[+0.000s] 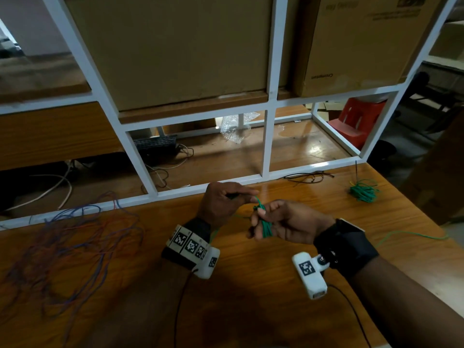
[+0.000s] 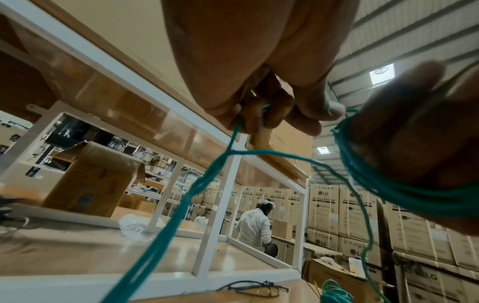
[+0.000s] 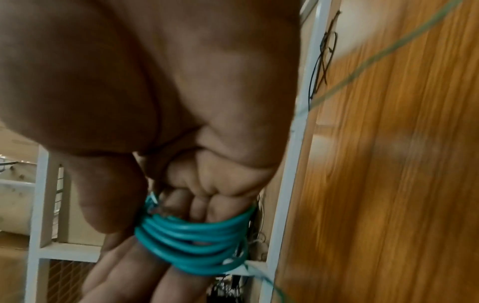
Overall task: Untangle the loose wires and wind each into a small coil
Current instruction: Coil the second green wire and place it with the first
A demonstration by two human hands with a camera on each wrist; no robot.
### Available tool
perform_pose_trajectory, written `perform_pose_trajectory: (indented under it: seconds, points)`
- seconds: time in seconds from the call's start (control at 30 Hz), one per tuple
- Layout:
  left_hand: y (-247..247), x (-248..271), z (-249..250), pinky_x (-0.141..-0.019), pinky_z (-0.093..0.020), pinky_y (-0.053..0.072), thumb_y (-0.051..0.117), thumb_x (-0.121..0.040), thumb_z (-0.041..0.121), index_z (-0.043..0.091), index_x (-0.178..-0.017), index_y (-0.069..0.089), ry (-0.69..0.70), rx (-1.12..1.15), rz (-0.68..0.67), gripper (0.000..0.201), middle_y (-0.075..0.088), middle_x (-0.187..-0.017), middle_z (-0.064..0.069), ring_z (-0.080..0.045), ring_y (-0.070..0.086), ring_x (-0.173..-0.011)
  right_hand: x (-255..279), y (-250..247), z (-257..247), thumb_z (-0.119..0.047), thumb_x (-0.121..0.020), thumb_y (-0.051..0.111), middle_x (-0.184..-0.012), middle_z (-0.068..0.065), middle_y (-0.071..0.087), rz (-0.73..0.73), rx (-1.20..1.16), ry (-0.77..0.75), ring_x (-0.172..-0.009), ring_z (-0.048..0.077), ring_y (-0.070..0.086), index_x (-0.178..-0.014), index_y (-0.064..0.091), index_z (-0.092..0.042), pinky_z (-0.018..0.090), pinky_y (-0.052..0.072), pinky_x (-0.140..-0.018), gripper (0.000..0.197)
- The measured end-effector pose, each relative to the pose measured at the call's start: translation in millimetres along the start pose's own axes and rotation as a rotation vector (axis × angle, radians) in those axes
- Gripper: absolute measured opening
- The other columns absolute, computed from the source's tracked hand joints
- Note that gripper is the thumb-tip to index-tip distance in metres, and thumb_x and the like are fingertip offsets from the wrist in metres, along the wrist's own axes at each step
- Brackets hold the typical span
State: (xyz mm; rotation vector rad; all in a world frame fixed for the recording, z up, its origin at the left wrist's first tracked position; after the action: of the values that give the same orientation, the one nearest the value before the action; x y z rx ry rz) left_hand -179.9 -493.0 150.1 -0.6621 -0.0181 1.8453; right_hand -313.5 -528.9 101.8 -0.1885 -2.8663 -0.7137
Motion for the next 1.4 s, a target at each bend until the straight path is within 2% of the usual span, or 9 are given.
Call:
perform_pose_trajectory:
  seconds: [0.2,0.3,0.47,0.7,0.8,0.9,1.13,1.3,1.4]
  points:
    - [4.2,-1.7,-12.6,-0.075,-0.019,0.057,0.070,-0.087,-0.004,-0.001,-0.104,0.075,-0.083,0.083,-0.002,0.018,0.077,-0.095,0.002,-0.002,0.072,-0.084,1.5,19.6,-16.2,-0.012,-0.105,0.050,-0.105,0.023,0.072,-0.177,-0.190,-0.139,-0.122,0.035,0.062,-0.112,0.062,0.001,0.041,0.045,-0.113,0.020]
    - [24.9,14.2,-29.0,-0.070,-0.025,0.058,0.067,-0.086,0.003,0.023,-0.096,0.081,-0.165,0.270,-0.006,0.026,0.077,-0.085,0.009,-0.004,0.070,-0.077,1.6,32.5,-34.0,-0.009,-0.103,0.052,-0.118,0.029,0.066,-0.255,-0.442,-0.243,-0.116,0.031,0.068,-0.116,0.058,0.004,0.038,0.052,-0.106,0.019]
    - [42.8,46.8,-55.9,-0.052,-0.025,0.044,0.067,-0.097,0.028,0.029,-0.096,0.075,-0.291,-0.031,0.078,0.009,0.061,-0.053,0.013,-0.006,0.055,-0.050,5.1,-11.4,-81.9,-0.018,-0.110,0.037,-0.131,0.020,0.068,0.283,-0.593,-0.625,-0.127,0.025,0.065,-0.130,0.053,0.000,0.034,0.043,-0.116,0.032]
    - [30.9,47.5,-41.2,-0.055,-0.025,0.052,0.061,-0.095,0.037,0.026,-0.099,0.076,-0.158,-0.147,0.089,0.018,0.064,-0.057,0.012,-0.003,0.063,-0.053,13.1,-48.4,-78.2,-0.028,-0.109,0.048,-0.116,0.001,0.074,0.970,0.977,-0.582,-0.108,0.010,0.067,-0.118,0.070,-0.012,0.030,0.053,-0.092,0.028]
    - [23.0,40.8,-30.5,-0.062,-0.011,0.050,0.064,-0.095,0.034,0.021,-0.106,0.078,-0.054,-0.378,0.073,0.022,0.076,-0.081,0.006,-0.008,0.070,-0.070,-9.2,-42.6,-53.9,-0.024,-0.107,0.048,-0.097,0.008,0.072,0.694,1.562,-0.226,-0.091,0.030,0.069,-0.102,0.067,-0.010,0.037,0.053,-0.075,0.024]
    - [12.0,33.7,-20.1,-0.070,0.006,0.034,0.067,-0.091,0.024,0.019,-0.106,0.080,0.089,-0.545,0.055,0.019,0.078,-0.096,0.003,-0.006,0.067,-0.078,-6.3,-38.3,-23.8,-0.050,-0.110,0.034,-0.087,-0.006,0.077,0.382,1.415,0.080,-0.087,0.011,0.070,-0.093,0.073,-0.015,0.030,0.053,-0.084,0.055]
    - [17.0,13.4,-6.0,-0.062,-0.026,0.050,0.059,-0.096,0.031,0.022,-0.111,0.077,0.286,-0.604,-0.107,0.025,0.075,-0.083,0.004,-0.008,0.061,-0.065,8.6,-23.2,-20.7,-0.055,-0.104,0.050,-0.080,-0.012,0.078,0.326,1.389,0.228,-0.076,0.007,0.070,-0.087,0.073,-0.020,0.032,0.056,-0.079,0.045]
    - [19.6,6.0,3.5,-0.073,-0.035,0.046,0.054,-0.097,0.029,0.018,-0.112,0.075,0.411,-0.679,-0.097,0.029,0.075,-0.087,0.002,-0.022,0.064,-0.077,8.3,-6.9,-13.2,-0.043,-0.105,0.054,-0.090,0.008,0.080,0.119,0.734,0.160,-0.101,0.019,0.074,-0.094,0.072,-0.007,0.045,0.046,-0.108,0.042]
    - [20.6,3.6,12.0,-0.076,-0.033,0.048,0.049,-0.102,0.035,0.013,-0.113,0.075,0.440,-0.595,-0.025,0.036,0.075,-0.087,-0.003,-0.023,0.065,-0.080,5.7,10.1,-18.5,-0.024,-0.107,0.049,-0.090,0.019,0.076,-0.050,0.119,-0.004,-0.105,0.031,0.071,-0.094,0.068,0.001,0.039,0.052,-0.103,0.034]
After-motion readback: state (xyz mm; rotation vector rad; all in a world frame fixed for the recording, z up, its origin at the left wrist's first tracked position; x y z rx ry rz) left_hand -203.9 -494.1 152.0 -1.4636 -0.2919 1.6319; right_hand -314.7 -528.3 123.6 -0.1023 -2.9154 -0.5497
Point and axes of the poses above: each hand's wrist, its own x-axis away from the middle knuckle, its own y-axis out of the palm, z = x × y, the point moved 8 cm from there along -x, towards the middle knuckle
